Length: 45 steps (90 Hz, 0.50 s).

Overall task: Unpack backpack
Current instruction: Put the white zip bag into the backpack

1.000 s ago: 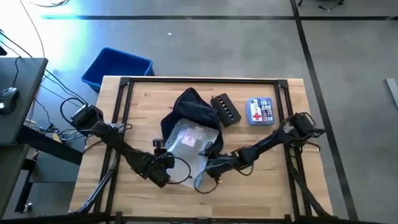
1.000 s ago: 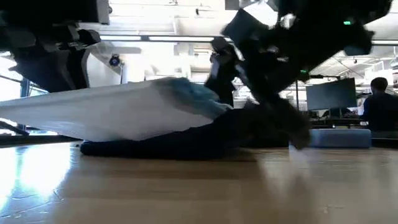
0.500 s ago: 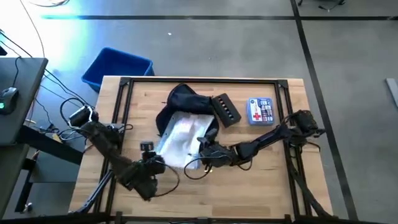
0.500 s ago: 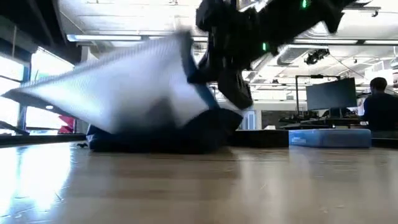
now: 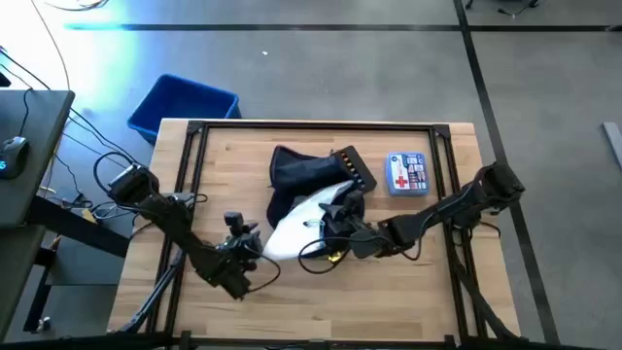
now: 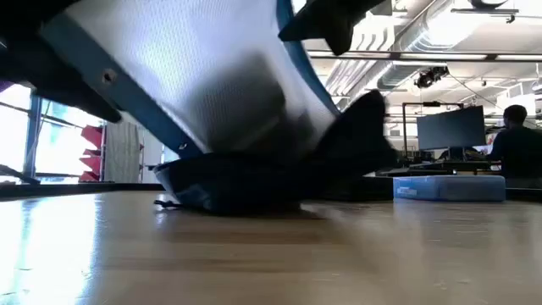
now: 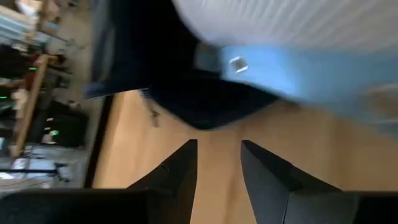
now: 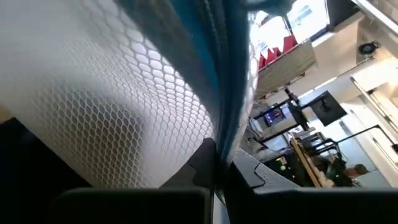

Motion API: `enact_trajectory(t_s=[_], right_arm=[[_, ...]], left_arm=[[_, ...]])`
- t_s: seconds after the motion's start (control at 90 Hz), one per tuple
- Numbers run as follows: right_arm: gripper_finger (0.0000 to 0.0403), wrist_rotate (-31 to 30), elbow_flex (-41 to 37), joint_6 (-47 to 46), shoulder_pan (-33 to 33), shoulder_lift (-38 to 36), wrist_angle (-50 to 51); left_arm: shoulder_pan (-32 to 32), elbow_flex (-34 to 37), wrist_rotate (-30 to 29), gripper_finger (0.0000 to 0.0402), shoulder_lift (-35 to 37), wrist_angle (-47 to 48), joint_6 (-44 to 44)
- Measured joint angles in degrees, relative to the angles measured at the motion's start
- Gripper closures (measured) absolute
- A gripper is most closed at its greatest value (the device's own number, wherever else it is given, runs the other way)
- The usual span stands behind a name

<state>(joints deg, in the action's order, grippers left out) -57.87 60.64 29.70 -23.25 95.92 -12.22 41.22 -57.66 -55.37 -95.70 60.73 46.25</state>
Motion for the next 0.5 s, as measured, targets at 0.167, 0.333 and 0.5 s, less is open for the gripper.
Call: enact_trajectory(t_s=[0.167,0.333,0.5], right_arm=[[0.0403,-0.2,0.0,-1.5,-1.9,-3.0,2.0],[0.0403,-2.1,0.0,-5.8,-2.9,-5.1,6.4],[0.0403,-2.1,0.0,-10.3,-3.6,-5.4,10.9]], left_arm=[[-3.3,1.1,1.4,0.0298,0.0,-6.2,-9.1],[-6.5,1.6,11.7,0.0298,0.0,-20.8,-27.4],[-10.3,3.6,12.7,0.0298,0.0,-30.1,-38.8]])
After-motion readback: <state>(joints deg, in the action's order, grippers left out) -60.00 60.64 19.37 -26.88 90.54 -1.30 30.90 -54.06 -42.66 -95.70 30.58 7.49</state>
